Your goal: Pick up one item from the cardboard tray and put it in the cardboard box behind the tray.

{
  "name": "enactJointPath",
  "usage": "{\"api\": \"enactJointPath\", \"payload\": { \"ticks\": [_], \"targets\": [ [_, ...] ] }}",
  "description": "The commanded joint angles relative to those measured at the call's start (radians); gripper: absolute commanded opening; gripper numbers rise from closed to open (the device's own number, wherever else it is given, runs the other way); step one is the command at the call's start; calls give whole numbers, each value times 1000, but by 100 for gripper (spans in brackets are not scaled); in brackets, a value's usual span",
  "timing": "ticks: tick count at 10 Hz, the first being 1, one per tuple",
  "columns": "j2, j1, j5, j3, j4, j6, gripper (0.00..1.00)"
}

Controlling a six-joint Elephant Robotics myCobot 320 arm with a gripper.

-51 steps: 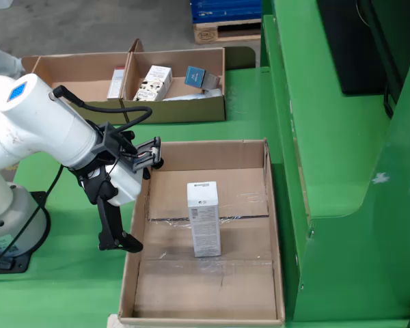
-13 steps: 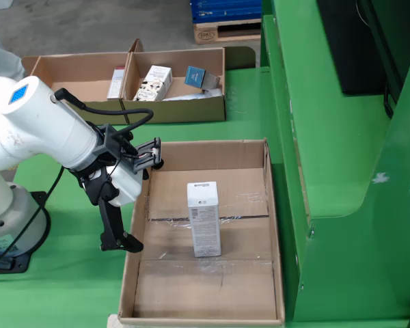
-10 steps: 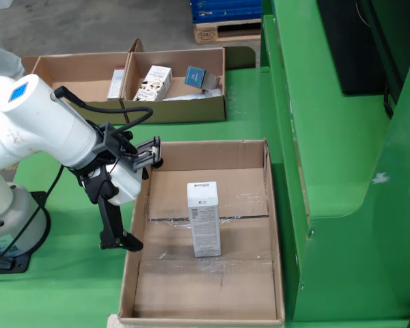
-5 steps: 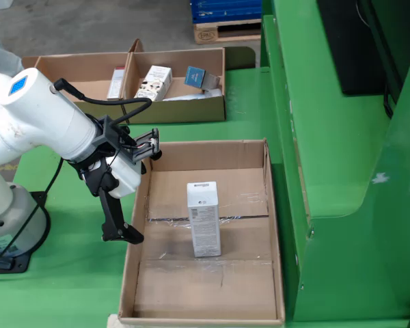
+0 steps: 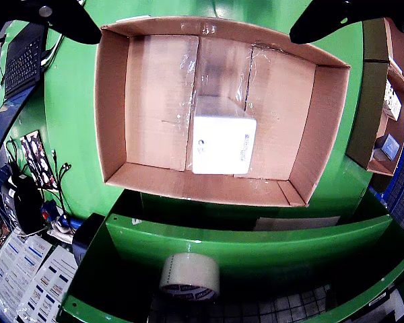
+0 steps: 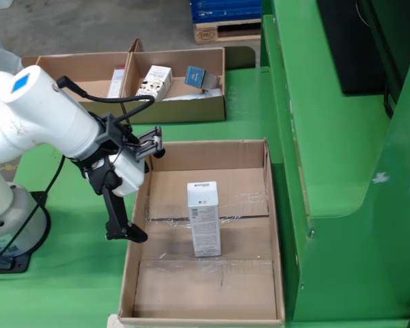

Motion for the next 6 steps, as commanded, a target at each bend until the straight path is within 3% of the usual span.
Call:
{"api": "enactJointPath", "payload": {
  "ticks": [1,6],
  "targets": [
    [-24,-8,10,94,-1,-24,100],
    [-110,-31,39,228,-61,-59,100]
  ]
}}
